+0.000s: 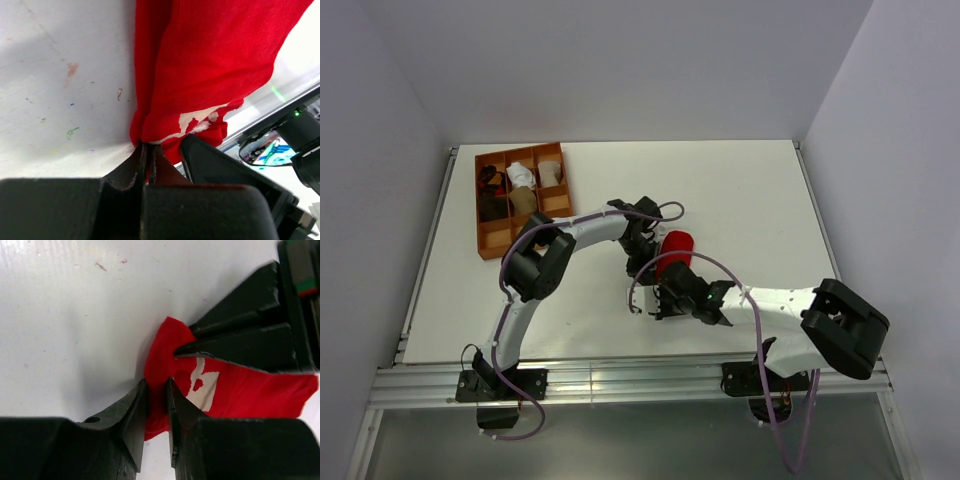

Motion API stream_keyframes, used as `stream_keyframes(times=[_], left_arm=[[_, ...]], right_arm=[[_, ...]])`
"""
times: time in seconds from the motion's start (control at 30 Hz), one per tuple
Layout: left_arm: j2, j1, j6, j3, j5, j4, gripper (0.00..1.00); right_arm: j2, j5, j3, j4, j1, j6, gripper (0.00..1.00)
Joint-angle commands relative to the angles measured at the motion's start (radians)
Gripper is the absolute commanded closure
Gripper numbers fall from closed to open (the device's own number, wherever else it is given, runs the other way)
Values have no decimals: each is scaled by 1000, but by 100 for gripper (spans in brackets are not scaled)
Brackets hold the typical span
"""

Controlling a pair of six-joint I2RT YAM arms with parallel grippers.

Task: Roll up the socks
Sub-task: Roll the sock at the center of the board.

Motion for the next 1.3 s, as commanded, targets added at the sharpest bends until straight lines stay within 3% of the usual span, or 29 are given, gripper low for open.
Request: stream_keyframes(times=[0.0,0.37,0.57,0.8,0.97,1.07,1.27], left_arm=[[7,8,4,-56,-71,-3,99],[-165,17,-256,-258,-38,264,86],[-256,10,-405,-335,-67,403,85],[-367,-7,-453,-412,-231,482,84],[-444,-38,-418,-479,-407,580,83],[-464,-90,-276,-463,-543,615,82],[-461,-182,40,-467,-627,729,70]], right_arm=[[5,-67,50,-63,-51,63,73],[72,-495,267,-464,-365,46,77],[269,-649,396,-684,-492,-40,78],[531,-851,591,-1027,-623,-211,78],[695,-953,746,-1225,-713,-300,78],[779,-979,806,-1290,-753,-310,78],[845,-944,852,-1282,-796,-213,78]])
